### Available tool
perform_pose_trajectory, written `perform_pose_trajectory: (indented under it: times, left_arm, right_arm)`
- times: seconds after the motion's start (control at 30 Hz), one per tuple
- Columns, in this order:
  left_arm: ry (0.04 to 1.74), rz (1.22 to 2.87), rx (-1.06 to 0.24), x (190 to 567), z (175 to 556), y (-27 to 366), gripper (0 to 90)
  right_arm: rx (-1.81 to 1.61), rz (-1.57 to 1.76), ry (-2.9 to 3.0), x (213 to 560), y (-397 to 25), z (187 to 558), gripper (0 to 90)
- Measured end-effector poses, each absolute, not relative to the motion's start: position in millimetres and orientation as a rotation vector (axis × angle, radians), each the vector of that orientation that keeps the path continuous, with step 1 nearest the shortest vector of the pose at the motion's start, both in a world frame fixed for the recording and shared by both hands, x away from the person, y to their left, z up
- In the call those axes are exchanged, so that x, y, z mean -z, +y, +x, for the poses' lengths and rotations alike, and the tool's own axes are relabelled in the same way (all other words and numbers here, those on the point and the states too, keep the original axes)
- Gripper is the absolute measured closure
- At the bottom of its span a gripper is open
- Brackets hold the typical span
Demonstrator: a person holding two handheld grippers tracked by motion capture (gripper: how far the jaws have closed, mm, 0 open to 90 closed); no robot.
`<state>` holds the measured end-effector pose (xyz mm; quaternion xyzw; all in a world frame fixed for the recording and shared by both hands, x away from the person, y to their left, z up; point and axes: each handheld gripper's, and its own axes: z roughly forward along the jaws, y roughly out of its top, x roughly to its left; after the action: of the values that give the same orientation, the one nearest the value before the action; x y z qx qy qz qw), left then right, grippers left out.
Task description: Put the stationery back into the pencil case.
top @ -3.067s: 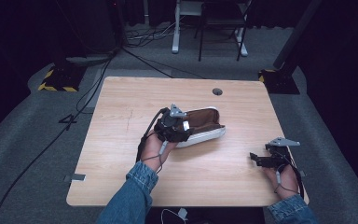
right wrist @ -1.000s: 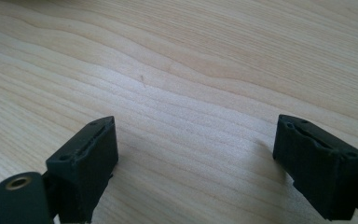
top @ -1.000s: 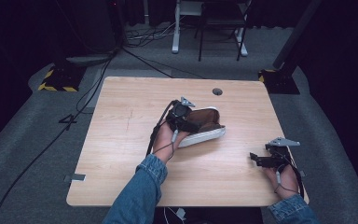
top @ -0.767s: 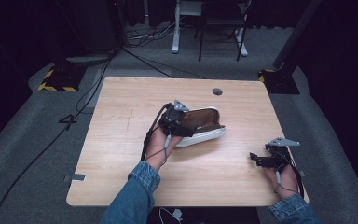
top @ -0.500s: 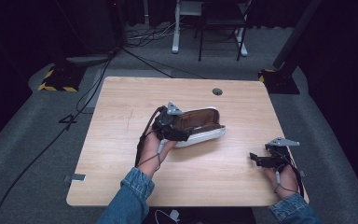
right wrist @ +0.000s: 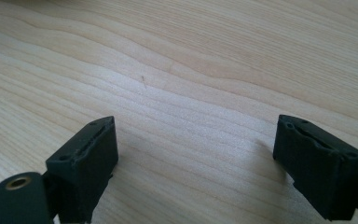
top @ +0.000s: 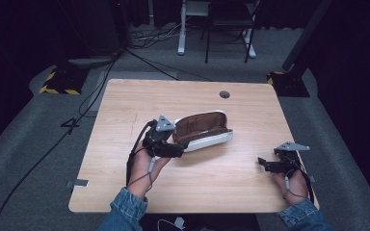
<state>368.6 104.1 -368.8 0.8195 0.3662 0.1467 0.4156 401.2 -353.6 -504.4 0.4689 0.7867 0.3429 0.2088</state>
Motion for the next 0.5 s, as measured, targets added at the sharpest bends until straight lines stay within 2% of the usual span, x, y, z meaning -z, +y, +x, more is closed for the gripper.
perform_pose_trajectory:
  times: [0.2,0.5]
  left_arm:
    - [0.943,2.073,-0.410,371,358,121,25.3]
    - [1.002,2.028,-0.395,388,344,155,24.0]
  right_arm:
    - [-0.954,1.304,2.189,504,-354,401,14.3]
    - [-0.954,1.304,2.189,504,-354,401,14.3]
